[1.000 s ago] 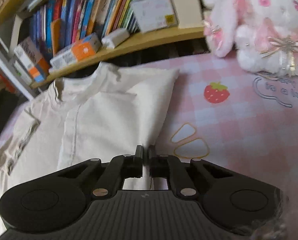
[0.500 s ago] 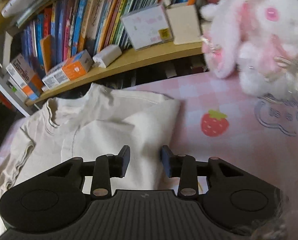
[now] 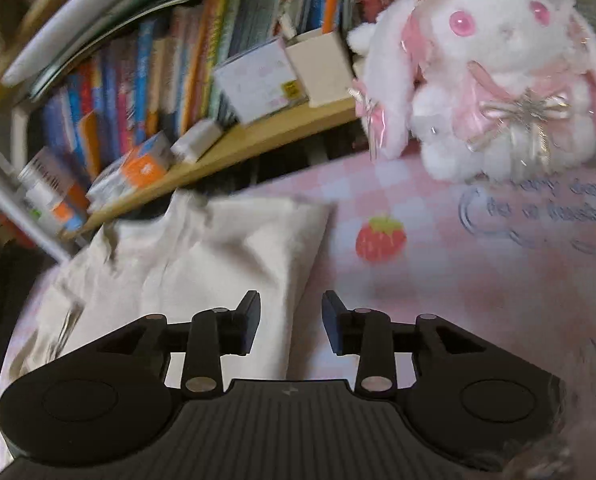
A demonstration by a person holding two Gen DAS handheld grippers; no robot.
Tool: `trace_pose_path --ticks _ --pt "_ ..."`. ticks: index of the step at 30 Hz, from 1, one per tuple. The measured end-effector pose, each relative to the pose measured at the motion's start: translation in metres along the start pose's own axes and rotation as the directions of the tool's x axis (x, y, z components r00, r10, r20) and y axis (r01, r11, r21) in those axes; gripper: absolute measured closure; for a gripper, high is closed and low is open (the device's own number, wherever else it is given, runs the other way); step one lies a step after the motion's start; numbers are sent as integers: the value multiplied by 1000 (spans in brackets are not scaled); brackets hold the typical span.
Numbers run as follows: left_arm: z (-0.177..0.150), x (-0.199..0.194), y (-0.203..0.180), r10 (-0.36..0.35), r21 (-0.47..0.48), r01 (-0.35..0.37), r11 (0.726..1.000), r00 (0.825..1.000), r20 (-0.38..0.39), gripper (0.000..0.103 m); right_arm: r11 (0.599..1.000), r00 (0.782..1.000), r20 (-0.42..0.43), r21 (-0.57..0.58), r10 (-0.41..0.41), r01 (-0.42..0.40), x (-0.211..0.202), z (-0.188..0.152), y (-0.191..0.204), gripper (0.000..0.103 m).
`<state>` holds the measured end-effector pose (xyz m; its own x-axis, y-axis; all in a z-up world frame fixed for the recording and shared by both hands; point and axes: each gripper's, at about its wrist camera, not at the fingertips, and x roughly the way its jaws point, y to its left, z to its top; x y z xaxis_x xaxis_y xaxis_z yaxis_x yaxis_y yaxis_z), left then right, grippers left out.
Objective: Fold clothes
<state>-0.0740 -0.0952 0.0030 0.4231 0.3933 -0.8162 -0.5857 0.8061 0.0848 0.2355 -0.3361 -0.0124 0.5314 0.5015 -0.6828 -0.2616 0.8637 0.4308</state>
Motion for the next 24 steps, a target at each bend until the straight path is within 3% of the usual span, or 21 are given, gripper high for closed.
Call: trace_pose_path --ticks 6,9,17,22,24 --pt "5 4 -14 -40 27 40 999 999 16 18 997 993 -111 -76 25 -33 -24 -39 19 72" --pt "5 2 -22 -56 50 55 997 998 25 18 991 991 -133 -130 -22 5 -22 -50 21 98" --pt "-2 1 -10 -35 7 35 999 999 6 18 987 992 -117 -158 -42 23 -24 -52 18 98" --pt "-3 2 2 -44 -23 44 999 999 10 18 990 996 -68 -136 -54 44 -40 -59 20 66" --pt "-1 4 5 -62 -27 63 998 998 16 18 989 997 -43 -134 -61 54 -50 -63 23 62"
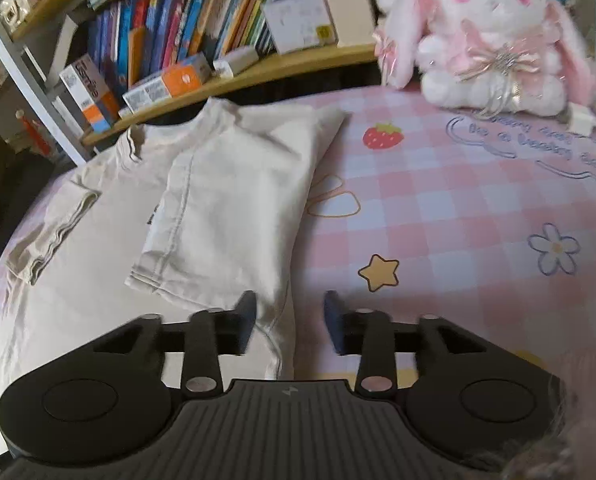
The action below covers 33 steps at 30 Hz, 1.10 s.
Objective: Fold clothes
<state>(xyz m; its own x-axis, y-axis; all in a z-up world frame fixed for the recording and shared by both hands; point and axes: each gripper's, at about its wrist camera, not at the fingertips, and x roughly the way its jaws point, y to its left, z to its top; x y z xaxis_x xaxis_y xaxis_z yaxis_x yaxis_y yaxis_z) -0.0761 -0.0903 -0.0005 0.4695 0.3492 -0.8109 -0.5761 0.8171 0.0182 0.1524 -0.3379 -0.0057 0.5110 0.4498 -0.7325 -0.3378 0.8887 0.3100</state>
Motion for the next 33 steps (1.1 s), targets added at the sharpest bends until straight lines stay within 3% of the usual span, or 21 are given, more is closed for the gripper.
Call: trace_pose_path --ticks 4,12,18,24,33 --pt "6 4 6 -47 15 47 999 999 19 18 999 998 52 -12 -42 43 -26 -15 11 39" --pt "22 1 33 -145 81 138 987 986 87 18 989 979 148 -21 -142 147 -76 -77 58 23" --pt "24 -6 65 -208 140 190 972 970 123 18 977 964 176 -33 -200 209 -92 -115 101 18" --pt "8 -14 103 -256 210 231 950 961 101 16 959 938 210 -5 -277 284 -109 -151 145 7" --pt "-10 -14 135 -289 294 265 918 957 40 16 936 912 222 10 -345 352 -128 -226 202 6"
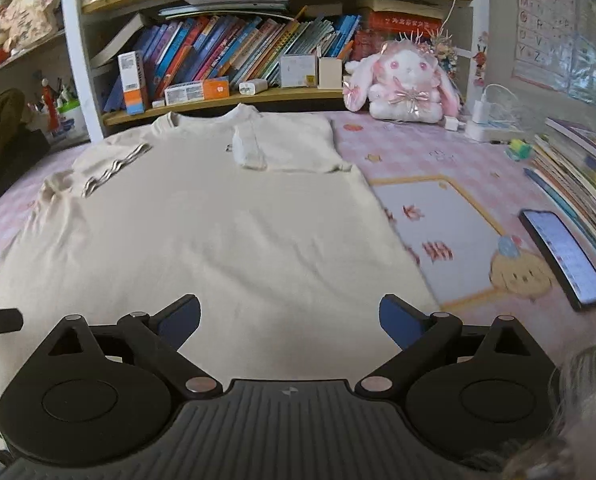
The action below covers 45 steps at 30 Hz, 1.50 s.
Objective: Fold clothes
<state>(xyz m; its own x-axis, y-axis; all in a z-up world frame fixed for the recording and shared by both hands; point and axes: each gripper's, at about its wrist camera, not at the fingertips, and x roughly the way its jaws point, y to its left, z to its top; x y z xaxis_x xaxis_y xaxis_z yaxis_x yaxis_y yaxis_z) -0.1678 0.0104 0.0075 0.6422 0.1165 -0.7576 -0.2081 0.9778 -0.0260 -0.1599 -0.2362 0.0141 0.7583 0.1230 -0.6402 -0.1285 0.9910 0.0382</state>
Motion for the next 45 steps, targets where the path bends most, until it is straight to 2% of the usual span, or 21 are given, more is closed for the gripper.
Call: trace_pose_path --ticks 7,12,24,37,45 --pt "3 -16 11 13 -3 -13 1000 998 55 15 1000 999 46 -5 7 -6 -27 -4 11 6" --pt "-3 -17 11 18 18 -19 1000 999 36 15 1000 999 31 0 17 -17 -35 -17 15 5" --pt "-16 -16 4 -54 -12 55 998 998 39 15 998 999 8 35 -45 45 -34 -17 -1 5" --pt "-16 -27 3 -38 19 37 999 996 75 15 996 998 27 66 -58 56 -34 -10 -10 5" --pt "-20 -26 9 -36 47 35 998 999 34 15 994 999 23 110 -28 26 -30 -9 -12 5"
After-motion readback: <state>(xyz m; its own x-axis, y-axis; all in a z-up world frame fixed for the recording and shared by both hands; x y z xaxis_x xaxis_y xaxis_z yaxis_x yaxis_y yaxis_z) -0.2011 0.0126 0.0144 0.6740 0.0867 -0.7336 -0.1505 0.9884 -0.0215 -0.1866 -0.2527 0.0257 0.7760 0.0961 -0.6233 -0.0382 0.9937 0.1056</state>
